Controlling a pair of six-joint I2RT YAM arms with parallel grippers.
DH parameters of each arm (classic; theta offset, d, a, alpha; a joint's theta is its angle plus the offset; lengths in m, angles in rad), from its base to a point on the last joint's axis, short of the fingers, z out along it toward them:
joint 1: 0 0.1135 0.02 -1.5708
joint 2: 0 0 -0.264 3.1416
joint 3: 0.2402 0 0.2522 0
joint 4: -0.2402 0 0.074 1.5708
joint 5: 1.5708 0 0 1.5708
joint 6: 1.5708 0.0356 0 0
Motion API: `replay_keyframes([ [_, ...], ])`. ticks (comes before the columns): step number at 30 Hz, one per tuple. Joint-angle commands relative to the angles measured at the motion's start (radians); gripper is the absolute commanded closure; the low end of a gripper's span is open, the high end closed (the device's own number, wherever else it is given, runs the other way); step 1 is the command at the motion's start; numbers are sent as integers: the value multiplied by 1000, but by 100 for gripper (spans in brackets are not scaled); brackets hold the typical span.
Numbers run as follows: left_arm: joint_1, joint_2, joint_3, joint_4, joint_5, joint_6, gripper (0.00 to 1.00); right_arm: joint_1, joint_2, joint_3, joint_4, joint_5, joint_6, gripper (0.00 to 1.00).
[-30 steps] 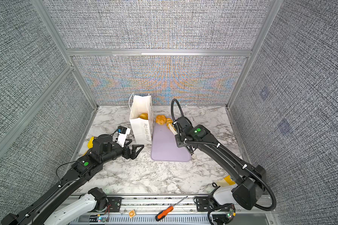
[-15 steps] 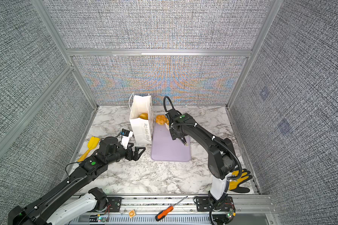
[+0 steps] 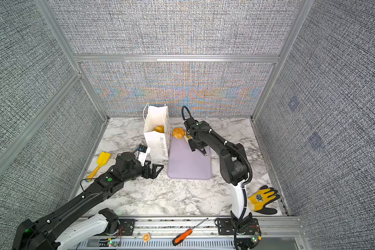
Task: Place the fake bread into the paper bag
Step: 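Lower the open tongs onto the long yellow marbled loaf on the tray, then pinch the long yellow marbled loaf with the tongs in the right gripper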
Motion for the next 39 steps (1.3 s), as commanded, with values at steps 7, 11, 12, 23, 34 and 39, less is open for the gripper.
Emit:
replay_keyframes([
  [7, -1, -22, -15, 57, -40, -37, 1, 0, 57, 51, -33, -17, -46, 39],
  [11, -1, -25, -14, 49, -58, -41, 1, 0, 59, 50, -46, -19, -51, 40],
  [12, -1, -25, -12, 47, -60, -41, 1, 1, 57, 47, -49, -23, -50, 40],
  [23, -1, -11, 6, 52, -49, -40, 1, 43, 4, -14, -103, -44, -60, 45],
  [34, -2, -20, 5, 57, -43, -31, 1, 55, -98, -99, -136, -5, 46, 44],
  [39, -1, -12, 7, 55, -33, -19, 1, 60, -73, -41, -118, -51, 100, 42],
])
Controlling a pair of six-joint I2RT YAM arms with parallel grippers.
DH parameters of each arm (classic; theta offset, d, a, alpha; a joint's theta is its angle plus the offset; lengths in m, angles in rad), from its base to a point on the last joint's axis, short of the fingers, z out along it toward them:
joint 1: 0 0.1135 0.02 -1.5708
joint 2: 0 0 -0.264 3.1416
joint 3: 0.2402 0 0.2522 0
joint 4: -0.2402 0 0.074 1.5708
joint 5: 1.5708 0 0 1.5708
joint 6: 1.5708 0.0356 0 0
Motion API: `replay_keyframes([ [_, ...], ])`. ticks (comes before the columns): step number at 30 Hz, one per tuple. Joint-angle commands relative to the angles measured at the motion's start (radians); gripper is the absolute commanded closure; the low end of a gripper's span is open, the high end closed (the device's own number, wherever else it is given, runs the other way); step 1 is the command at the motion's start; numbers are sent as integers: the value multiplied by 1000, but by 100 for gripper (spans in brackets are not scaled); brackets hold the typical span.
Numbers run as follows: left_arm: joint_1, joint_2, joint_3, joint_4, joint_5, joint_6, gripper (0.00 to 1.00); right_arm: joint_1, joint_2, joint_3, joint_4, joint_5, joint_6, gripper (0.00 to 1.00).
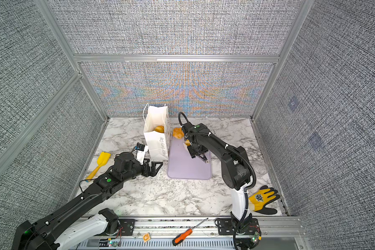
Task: Place the fake bread into the paper bag
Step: 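Pinch the long yellow marbled loaf with the tongs in the right gripper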
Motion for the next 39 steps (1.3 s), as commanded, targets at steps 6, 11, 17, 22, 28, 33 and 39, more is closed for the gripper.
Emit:
replay_keyframes([
  [6, -2, -2, -1, 20, 24, 30, 1, 8, 93, 119, -34, -4, 93, 41],
  [11, -2, -4, -9, 25, 29, 43, 1, 8, 166, 211, -66, 11, 121, 41],
  [17, -2, -25, -26, 24, 32, 61, 1, 8, 240, 316, -125, 33, 132, 41],
  [22, -2, -45, -29, 18, 21, 77, 1, 8, 296, 367, -172, 51, 123, 42],
  [28, -2, -64, -26, 5, 8, 88, 1, 6, 338, 392, -216, 60, 100, 47],
  [33, -2, -77, -27, 5, 4, 88, 1, 18, 291, 313, -205, 56, 84, 54],
  [39, -2, -80, -24, 3, 7, 83, 1, 48, 179, 195, -194, 54, 78, 57],
])
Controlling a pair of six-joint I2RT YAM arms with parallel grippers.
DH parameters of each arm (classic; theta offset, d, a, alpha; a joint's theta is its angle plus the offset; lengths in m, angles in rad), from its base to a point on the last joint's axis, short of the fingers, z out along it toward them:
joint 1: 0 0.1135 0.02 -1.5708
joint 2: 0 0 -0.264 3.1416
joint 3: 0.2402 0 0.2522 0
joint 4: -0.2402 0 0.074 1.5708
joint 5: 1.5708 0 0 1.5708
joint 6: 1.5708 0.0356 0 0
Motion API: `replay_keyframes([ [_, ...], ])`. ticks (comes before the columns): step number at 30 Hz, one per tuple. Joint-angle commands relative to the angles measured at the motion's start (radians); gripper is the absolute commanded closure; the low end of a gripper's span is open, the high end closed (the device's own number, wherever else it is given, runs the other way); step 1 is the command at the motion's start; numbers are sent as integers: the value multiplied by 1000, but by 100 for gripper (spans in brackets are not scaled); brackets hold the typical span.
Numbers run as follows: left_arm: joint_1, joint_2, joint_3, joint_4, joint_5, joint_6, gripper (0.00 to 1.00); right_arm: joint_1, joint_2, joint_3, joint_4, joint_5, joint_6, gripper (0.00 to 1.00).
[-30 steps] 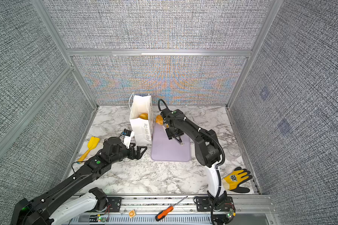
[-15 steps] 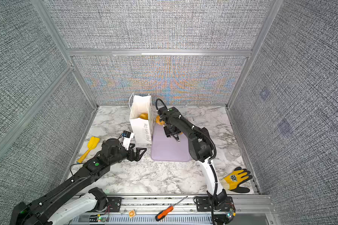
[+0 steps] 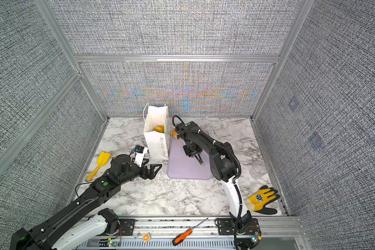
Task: Place the fake bread into the paper bag
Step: 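Pinch the long yellow marbled loaf with the tongs in the right gripper, then lift the yellow loaf off the tray with the right gripper's tongs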
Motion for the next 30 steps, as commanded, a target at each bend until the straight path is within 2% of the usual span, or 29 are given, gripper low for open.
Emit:
replay_keyframes([
  [1, 0, -6, 5, 3, -11, 2, 1, 17, -52, -53, -16, 6, -6, 57],
  [6, -1, -12, 4, 5, -11, -2, 1, 42, -149, -181, 17, -3, -29, 56],
  [13, -1, -5, 10, 5, -8, -6, 1, 44, -202, -305, 77, -16, -53, 53],
  [19, -1, -9, 14, -3, -14, -9, 1, 44, -203, -315, 93, -7, -27, 45],
  [30, -3, 3, 15, -9, -6, -5, 1, 44, -180, -300, 110, -9, 32, 43],
])
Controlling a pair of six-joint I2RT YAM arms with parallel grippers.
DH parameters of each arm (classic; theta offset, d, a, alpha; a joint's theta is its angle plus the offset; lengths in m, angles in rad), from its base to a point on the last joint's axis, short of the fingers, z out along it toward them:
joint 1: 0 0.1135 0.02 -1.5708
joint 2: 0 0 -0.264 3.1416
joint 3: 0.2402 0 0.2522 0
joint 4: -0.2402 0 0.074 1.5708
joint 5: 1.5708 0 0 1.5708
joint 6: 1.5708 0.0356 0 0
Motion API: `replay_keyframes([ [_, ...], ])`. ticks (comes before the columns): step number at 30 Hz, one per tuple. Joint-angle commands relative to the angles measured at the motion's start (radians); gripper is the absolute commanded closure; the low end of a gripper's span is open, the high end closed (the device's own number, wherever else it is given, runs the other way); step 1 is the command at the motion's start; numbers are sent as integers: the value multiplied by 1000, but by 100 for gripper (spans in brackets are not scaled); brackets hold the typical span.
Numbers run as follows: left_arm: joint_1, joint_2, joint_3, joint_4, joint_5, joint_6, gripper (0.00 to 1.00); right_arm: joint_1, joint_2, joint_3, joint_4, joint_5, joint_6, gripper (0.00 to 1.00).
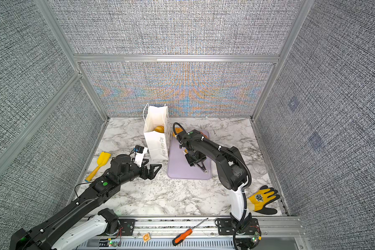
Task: Place the fake bread into the paper bag
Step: 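Lift the yellow loaf off the tray with the right gripper's tongs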
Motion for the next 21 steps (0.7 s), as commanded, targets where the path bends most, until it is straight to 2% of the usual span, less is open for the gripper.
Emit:
replay_keyframes([
  [1, -1, 3, 8, 14, -3, 1, 1, 2, 15, 17, -5, 8, 25, 43],
  [9, -3, -2, 10, 1, -9, 6, 1, -8, 56, 48, -18, -8, 12, 44],
  [16, -9, -7, 11, -1, 0, 6, 1, -9, 63, 56, -55, -6, -27, 57],
  [21, -9, -13, 15, -7, -16, 8, 1, -13, 33, 58, -60, -7, -35, 61],
])
